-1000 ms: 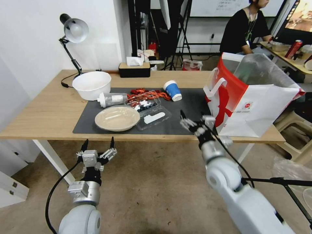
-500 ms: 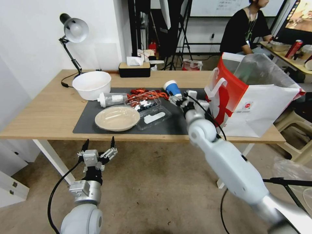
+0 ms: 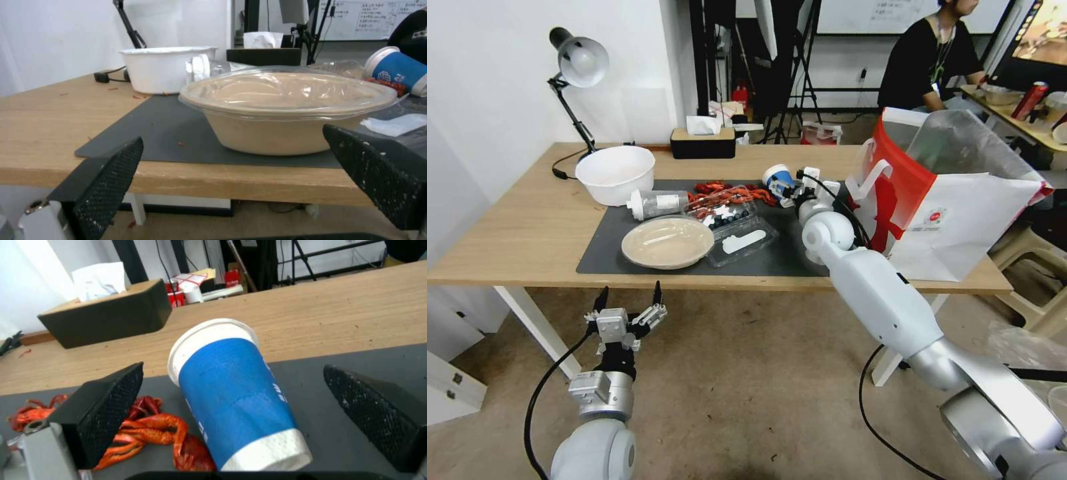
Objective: Pick up the trash from the table and place it into the takeout bag.
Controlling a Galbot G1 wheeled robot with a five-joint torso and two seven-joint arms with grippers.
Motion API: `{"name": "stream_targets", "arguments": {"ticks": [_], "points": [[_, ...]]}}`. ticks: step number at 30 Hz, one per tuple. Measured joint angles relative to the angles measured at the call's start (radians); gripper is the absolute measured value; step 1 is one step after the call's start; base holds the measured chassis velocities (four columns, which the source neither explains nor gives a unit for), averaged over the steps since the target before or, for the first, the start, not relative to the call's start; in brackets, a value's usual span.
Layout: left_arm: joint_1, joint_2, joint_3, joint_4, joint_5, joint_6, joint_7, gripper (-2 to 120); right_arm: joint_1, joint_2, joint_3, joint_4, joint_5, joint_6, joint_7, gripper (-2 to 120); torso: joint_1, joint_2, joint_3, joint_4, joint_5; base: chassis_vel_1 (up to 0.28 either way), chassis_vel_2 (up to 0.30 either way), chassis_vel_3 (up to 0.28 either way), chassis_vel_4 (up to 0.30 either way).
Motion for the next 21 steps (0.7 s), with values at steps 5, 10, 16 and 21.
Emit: {"name": "stream_targets", "arguments": {"ticks": [5,10,16,21], "points": [[0.0,0.001,0.001,0.003,0.001,0.0,0.0,100,0.015,0.013,-0.007,-0.041,0.003,-0.007,-0.008,100,0.0,0.0,0.0,0.0,0.0,0.0,0.0,0.0,0.0],[0.001,0.001,0.002,0.003,0.002,0.001,0.0,100,0.016,0.025,-0.013,-0.068,0.005,-0.016,-0.013,100,0.0,0.0,0.0,-0.0001,0.0,0.0,0.0,0.0,0.0],[-0.001,0.002,0.002,0.006,0.002,0.001,0.0,100,0.022,0.035,-0.014,-0.095,0.003,-0.022,-0.014,95,0.0,0.0,0.0,0.0,0.0,0.0,0.0,0.0,0.0],[-0.003,0.001,0.002,0.012,0.003,0.001,0.0,100,0.026,0.042,-0.013,-0.126,-0.002,-0.026,-0.015,76,0.0,0.0,0.0,0.0001,0.0,0.0,0.0,0.0,0.0]]}}
